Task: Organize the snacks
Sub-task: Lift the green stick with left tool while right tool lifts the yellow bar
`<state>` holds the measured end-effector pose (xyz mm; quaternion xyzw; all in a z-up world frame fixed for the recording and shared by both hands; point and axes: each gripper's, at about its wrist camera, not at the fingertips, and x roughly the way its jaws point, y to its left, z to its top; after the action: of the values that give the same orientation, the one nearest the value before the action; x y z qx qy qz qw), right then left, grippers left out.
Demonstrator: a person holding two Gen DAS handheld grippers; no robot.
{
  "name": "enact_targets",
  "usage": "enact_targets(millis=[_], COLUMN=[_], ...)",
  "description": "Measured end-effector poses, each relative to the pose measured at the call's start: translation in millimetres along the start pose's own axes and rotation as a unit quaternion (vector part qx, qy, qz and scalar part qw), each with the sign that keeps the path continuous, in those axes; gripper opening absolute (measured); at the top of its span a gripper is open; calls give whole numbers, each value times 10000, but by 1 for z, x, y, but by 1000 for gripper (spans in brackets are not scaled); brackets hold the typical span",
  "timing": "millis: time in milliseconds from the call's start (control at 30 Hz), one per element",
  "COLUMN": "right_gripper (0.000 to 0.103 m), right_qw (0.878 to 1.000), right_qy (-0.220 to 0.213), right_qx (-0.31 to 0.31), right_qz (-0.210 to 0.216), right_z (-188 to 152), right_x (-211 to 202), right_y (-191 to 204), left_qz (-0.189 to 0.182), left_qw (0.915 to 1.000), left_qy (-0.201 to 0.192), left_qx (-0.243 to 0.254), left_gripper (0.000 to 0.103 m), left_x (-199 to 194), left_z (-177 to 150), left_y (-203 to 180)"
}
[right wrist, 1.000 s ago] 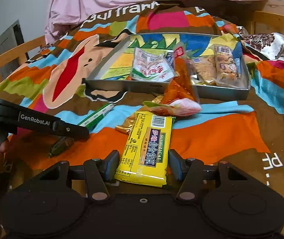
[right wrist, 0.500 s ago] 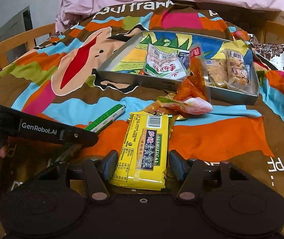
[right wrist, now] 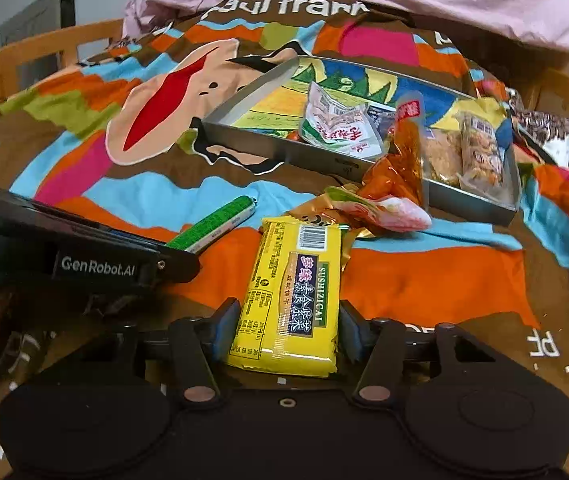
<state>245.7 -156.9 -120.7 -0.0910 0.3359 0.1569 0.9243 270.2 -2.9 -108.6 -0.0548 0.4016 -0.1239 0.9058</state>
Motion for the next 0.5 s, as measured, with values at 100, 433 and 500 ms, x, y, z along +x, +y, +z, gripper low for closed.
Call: enact_targets(millis=[100, 433, 500], right_gripper=[52, 51, 51], right_qw=[9995, 9880, 9873], right_qy=[-58, -264, -259], right_qx=[-289, -1400, -1442], right_qz=[-120, -590, -605], right_z=[-4, -26, -30], right_x=[-7, -39, -45], right_y=[7, 31, 31], left_qz=[152, 173, 138], left_qw=[9998, 9992, 9983], left_qy=[1, 151, 154], left_qx=[98, -339, -536], left_gripper=[20, 18, 18], left_x=[-7, -32, -39], left_z=[-5, -30, -37], left_y=[-8, -20, -19])
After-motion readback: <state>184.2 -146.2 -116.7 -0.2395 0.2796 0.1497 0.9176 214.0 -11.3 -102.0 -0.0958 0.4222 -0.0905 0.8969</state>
